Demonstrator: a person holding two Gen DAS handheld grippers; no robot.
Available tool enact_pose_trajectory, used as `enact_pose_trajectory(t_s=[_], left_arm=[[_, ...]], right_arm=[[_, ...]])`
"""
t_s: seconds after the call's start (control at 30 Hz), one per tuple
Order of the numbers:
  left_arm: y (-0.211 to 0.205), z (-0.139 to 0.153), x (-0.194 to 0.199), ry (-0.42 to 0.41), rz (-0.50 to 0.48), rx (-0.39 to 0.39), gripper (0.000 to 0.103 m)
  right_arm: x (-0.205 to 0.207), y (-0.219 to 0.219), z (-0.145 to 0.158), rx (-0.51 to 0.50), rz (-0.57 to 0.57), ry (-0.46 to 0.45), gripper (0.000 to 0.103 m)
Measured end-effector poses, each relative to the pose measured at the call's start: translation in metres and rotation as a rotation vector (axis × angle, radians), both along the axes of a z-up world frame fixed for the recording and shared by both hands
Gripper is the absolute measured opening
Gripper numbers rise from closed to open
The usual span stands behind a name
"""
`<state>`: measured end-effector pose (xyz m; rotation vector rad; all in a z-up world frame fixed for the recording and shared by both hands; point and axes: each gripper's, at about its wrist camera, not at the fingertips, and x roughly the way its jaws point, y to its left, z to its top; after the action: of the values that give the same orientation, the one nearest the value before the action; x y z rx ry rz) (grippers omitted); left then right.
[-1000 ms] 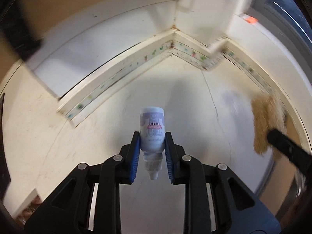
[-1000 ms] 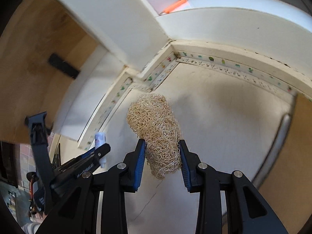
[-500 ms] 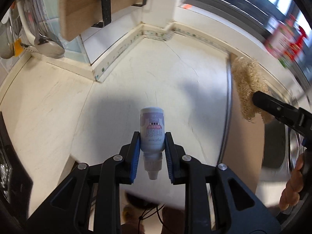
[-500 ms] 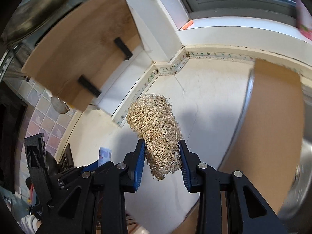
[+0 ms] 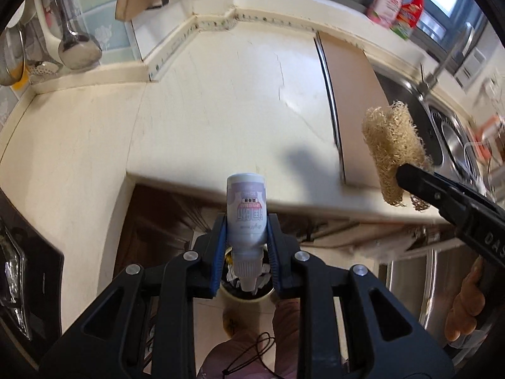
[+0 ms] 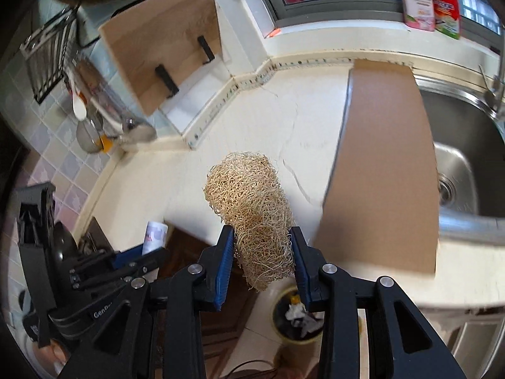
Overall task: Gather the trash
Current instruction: 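Carry the bottle and sponge down over the floor bin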
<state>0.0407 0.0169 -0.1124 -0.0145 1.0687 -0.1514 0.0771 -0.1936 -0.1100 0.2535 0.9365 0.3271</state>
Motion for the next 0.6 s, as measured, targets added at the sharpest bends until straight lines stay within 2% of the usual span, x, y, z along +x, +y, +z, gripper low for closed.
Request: enact_pose_trajectory(t_s=[0.17,0.27,0.37,0.5,0.6], left_arm=[[0.002,-0.026,-0.029,0.031,-0.036,-0.012,0.021],[-0.001,-0.047,-0.045,0.052,-0.078,-0.003,0.021],[-0.007,-0.080,-0.059,0.079,-0.126,0.020,0.021],[-0.011,-0.134,-0.064,0.145,-0.126,0.060,0.021],[-0.010,-0.191,-0.062,0.217,-0.107,0.074,0.021]], right_arm=[[-0.059,0.016,-0.018,-0.051,0.033,0.000,0.035],[-0.088,0.027,-0.042,-0.049,0.062,0.019,0.035],[-0.103,0.034,-0.072,-0.054,0.084,0.046,0.035],[-0.115,0.041,-0.133,-0.054,0.109,0.137,0.035],[-0.117,0.042,-0.190,-0.055,0.111,0.233,0.035]])
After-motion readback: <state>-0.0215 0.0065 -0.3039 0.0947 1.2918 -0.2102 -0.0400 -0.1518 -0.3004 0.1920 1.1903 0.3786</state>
